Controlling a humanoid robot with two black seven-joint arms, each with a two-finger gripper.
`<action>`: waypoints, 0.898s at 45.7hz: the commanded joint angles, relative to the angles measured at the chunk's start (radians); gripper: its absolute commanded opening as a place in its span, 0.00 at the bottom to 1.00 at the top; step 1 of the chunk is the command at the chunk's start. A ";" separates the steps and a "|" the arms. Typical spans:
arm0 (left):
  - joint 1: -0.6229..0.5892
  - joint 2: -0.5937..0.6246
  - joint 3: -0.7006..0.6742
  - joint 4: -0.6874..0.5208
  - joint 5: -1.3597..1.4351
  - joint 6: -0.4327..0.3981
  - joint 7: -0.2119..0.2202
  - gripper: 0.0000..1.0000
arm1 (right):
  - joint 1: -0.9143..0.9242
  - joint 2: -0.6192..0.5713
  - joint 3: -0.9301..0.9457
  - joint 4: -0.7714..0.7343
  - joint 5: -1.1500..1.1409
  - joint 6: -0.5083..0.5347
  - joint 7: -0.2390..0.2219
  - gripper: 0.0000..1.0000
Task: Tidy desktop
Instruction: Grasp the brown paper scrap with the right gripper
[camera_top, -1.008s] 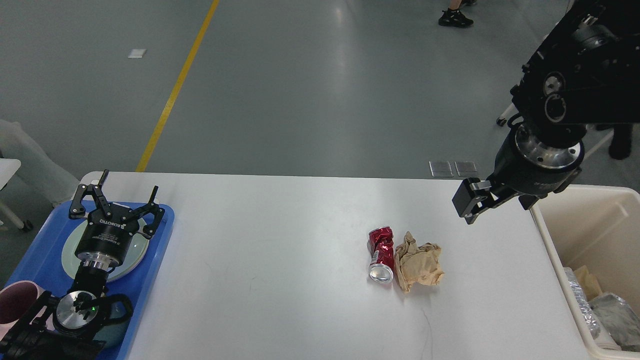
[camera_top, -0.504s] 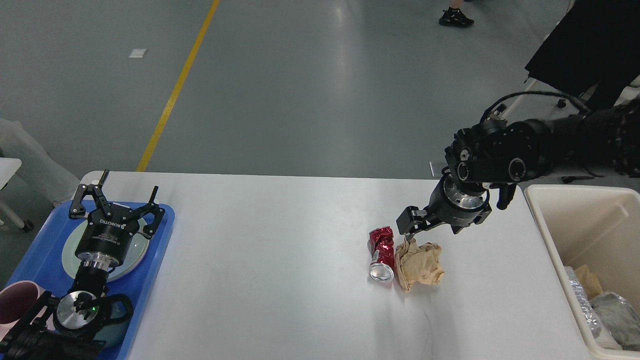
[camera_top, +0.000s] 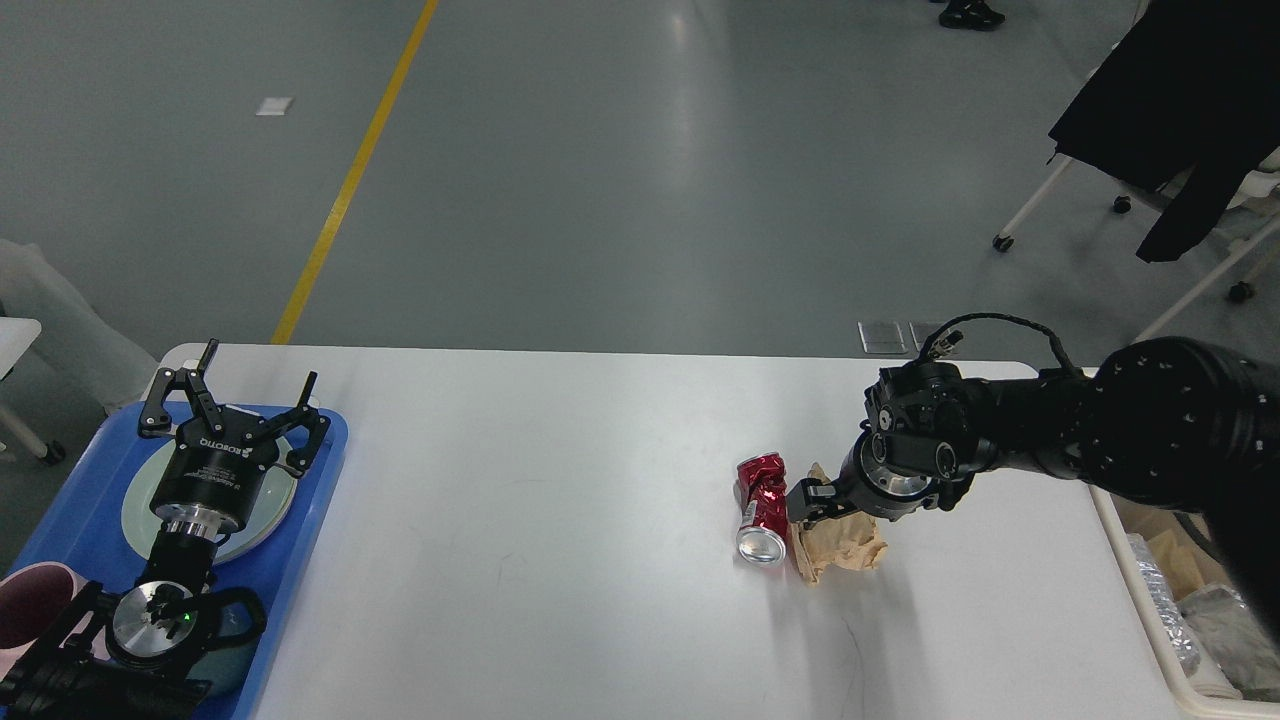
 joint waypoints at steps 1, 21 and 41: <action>0.000 0.000 0.000 0.001 0.000 0.000 0.000 0.96 | -0.024 0.000 0.001 -0.002 0.000 -0.023 0.000 1.00; 0.000 0.000 0.000 0.001 0.000 0.000 0.000 0.96 | -0.060 0.000 0.005 0.001 0.000 -0.107 0.000 0.65; 0.000 0.000 0.000 0.001 0.000 0.000 0.000 0.96 | -0.052 -0.006 0.003 0.041 0.005 -0.100 -0.037 0.00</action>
